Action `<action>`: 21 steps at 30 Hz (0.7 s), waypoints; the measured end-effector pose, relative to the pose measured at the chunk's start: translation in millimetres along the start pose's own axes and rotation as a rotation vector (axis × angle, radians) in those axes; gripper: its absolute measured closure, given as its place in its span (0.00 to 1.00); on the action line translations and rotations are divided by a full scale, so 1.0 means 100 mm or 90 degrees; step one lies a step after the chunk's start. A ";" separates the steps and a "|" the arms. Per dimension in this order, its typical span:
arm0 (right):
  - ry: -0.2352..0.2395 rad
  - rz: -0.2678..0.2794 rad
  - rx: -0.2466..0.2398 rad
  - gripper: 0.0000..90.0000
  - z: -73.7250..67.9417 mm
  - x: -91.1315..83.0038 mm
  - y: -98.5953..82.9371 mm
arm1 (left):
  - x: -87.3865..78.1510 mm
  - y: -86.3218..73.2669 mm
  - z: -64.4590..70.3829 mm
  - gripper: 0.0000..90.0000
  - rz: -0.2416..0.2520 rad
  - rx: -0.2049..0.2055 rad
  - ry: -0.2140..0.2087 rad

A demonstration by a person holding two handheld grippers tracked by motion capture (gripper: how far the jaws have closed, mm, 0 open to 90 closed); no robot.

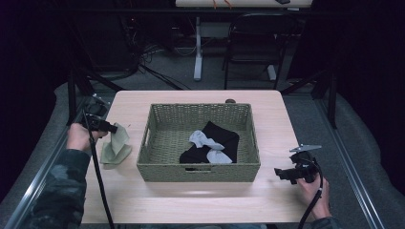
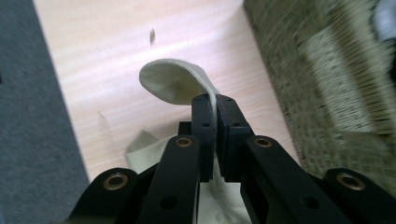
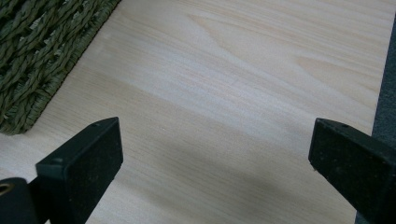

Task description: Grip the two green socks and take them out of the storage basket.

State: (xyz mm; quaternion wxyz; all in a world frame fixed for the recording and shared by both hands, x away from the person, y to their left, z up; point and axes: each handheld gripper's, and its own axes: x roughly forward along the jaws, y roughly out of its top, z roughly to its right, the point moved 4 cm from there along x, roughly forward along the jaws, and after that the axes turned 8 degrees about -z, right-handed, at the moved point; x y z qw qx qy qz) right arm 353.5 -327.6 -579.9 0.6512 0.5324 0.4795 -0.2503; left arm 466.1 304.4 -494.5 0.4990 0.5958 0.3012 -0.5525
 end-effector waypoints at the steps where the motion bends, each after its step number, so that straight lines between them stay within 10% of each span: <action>1: 0.000 0.000 0.000 0.02 0.00 0.00 0.00 | 0.08 -0.02 -0.01 0.97 -0.008 -0.005 -0.001; 8: 0.000 0.001 0.000 0.02 0.00 0.00 0.00 | 0.31 -0.10 -0.06 0.89 -0.006 -0.032 -0.010; 16: 0.000 0.002 -0.001 0.02 0.00 -0.01 0.00 | 0.11 -0.28 -0.02 0.24 0.056 -0.046 0.020; 21: 0.000 0.003 -0.001 0.02 0.00 -0.01 0.00 | -0.03 -0.48 0.08 0.15 0.109 -0.043 0.031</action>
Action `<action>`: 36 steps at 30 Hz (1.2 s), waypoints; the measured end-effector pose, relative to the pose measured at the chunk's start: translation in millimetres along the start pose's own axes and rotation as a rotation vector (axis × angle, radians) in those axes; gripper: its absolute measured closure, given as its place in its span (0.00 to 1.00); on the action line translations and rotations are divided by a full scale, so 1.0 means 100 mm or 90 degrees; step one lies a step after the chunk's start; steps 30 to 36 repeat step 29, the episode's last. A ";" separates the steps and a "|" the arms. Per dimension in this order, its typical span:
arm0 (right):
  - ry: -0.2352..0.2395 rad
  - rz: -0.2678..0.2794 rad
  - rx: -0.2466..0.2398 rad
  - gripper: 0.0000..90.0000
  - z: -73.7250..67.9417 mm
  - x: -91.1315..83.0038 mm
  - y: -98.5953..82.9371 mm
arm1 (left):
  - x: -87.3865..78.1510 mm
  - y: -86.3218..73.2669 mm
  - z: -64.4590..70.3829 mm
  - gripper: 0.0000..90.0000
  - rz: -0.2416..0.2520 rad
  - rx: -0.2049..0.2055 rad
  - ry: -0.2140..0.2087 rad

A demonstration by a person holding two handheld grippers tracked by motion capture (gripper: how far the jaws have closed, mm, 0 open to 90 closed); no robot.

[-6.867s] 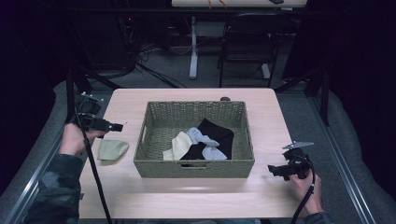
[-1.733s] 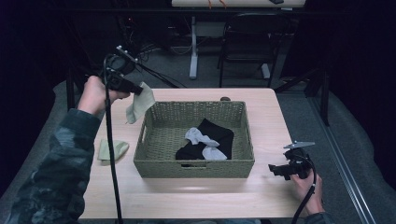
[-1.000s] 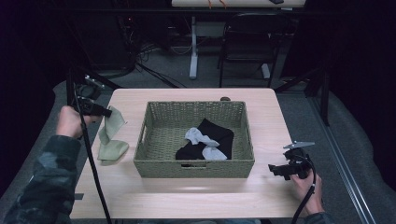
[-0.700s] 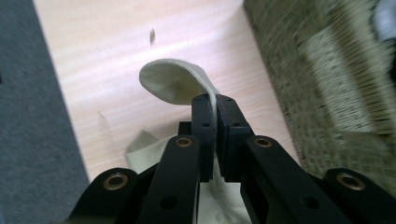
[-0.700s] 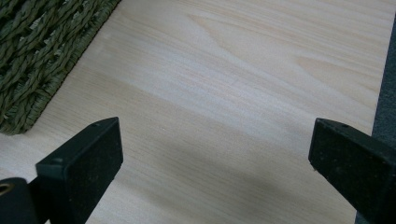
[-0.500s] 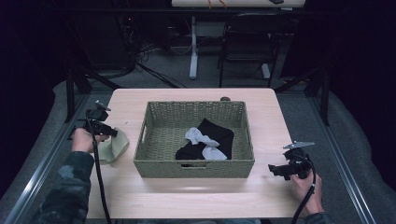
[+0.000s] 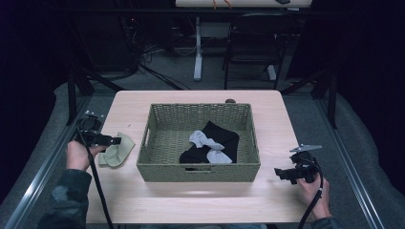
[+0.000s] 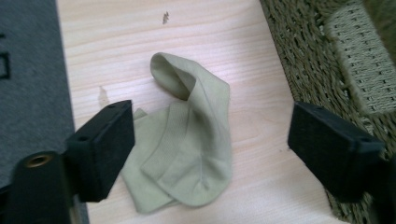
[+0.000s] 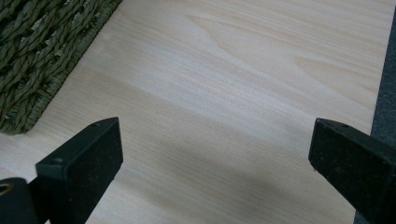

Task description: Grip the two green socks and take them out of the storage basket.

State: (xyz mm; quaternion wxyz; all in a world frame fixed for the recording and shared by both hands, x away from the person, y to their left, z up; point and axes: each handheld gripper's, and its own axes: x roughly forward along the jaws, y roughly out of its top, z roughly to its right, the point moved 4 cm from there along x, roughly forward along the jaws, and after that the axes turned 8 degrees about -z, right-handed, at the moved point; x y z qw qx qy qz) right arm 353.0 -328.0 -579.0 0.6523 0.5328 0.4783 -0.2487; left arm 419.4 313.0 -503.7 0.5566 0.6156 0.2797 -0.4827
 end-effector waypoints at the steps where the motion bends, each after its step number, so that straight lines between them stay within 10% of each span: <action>1: 0.000 0.000 0.000 0.02 0.00 0.00 0.00 | -0.02 -0.04 0.01 0.12 0.007 0.001 -0.001; 21: -0.001 -0.001 -0.001 0.02 0.00 0.00 0.00 | 0.06 -0.81 0.28 0.00 0.063 0.012 0.051; 36: -0.003 -0.003 -0.006 0.02 0.00 0.00 0.00 | 0.14 -0.87 0.20 0.00 0.063 0.004 0.056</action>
